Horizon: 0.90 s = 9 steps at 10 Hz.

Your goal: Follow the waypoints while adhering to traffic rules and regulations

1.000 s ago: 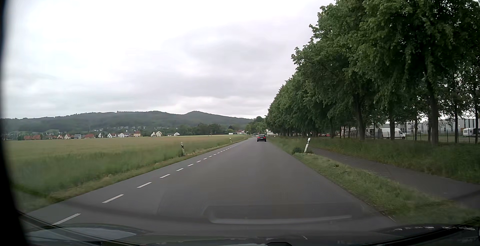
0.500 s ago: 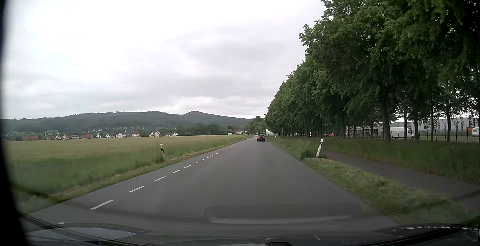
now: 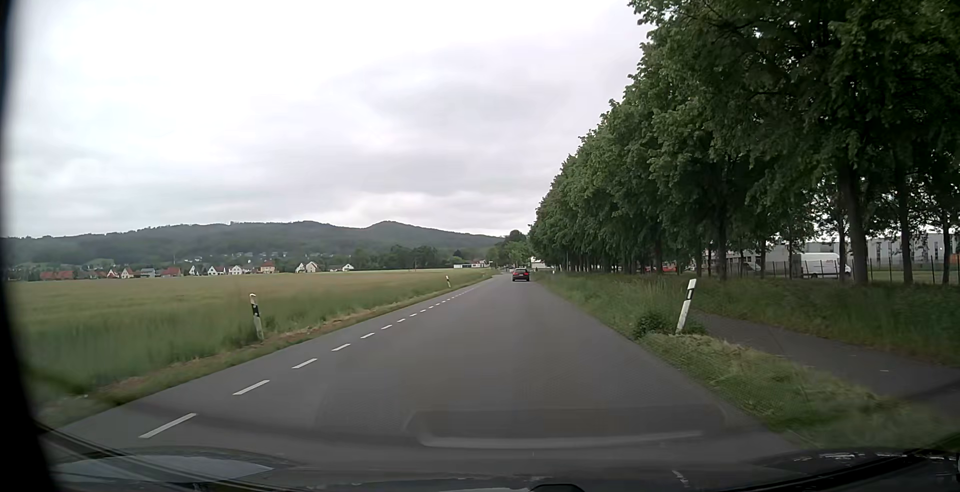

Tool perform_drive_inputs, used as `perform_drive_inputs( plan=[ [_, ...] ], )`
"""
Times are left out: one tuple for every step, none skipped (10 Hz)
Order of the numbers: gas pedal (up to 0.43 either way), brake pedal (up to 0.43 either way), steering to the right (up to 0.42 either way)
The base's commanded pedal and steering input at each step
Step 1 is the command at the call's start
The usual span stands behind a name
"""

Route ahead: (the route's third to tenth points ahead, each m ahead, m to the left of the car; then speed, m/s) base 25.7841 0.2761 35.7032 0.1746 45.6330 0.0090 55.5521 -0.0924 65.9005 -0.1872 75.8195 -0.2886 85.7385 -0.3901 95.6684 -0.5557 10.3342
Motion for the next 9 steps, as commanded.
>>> perform_drive_inputs(
  plan=[
    [0.260,0.000,0.002],
    [0.260,0.000,0.002],
    [0.260,0.000,0.002],
    [0.260,0.000,0.003],
    [0.260,0.000,0.002],
    [0.260,0.000,0.002],
    [0.260,0.000,0.002],
    [0.260,0.000,0.002],
    [0.260,0.000,0.002]
  ],
)
